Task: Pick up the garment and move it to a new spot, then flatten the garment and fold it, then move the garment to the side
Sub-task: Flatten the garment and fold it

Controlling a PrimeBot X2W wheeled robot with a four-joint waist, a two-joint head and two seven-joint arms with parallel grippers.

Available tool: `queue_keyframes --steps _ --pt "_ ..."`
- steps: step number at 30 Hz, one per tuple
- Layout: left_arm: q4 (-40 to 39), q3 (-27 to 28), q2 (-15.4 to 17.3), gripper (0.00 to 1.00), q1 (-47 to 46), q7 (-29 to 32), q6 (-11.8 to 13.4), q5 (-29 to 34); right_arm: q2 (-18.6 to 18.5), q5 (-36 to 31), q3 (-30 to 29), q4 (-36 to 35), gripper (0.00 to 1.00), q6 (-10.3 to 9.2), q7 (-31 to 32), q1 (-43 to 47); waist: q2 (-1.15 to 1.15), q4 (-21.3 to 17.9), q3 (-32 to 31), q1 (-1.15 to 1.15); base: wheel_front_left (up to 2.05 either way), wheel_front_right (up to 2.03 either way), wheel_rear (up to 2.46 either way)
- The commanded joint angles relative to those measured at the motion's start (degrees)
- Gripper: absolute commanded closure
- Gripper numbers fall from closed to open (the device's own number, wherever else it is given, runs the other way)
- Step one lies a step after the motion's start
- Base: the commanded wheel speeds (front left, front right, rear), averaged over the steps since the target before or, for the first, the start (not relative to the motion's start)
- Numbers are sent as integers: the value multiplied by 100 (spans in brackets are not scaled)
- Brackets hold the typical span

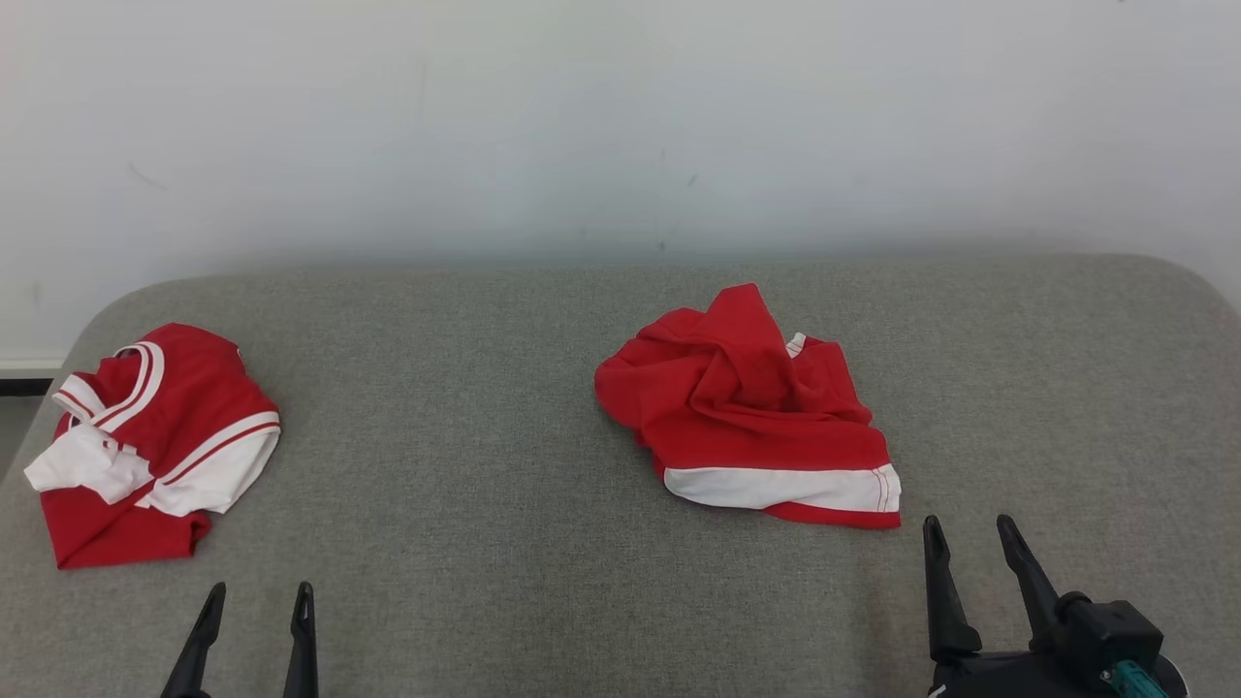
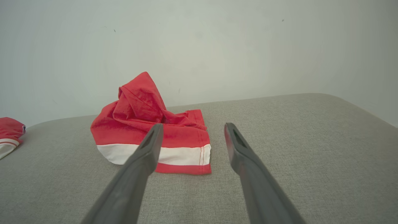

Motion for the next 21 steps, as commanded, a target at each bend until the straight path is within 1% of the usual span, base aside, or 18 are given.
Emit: queue_keyframes --steps 1,6,11,14,21 --pt "18 24 -21 0 18 -19 3 57 12 -19 23 -13 0 20 -9 -19 0 1 1 0 0 0 0" --pt "50 52 -45 0 -27 -19 -33 68 12 -137 148 78 0 20 37 -383 0 11 30 0 0 0 0" --pt "95 -28 -99 0 -148 -19 -99 89 12 -402 159 513 0 20 190 -944 0 104 108 0 0 0 0" --pt "125 -78 -134 0 -236 -19 -145 106 -73 -559 143 954 0 20 335 -1332 0 178 215 0 0 0 0" --pt "256 -107 -211 0 -463 -19 -267 141 -350 -654 -15 2104 0 20 343 -2097 0 343 452 0 0 0 0"
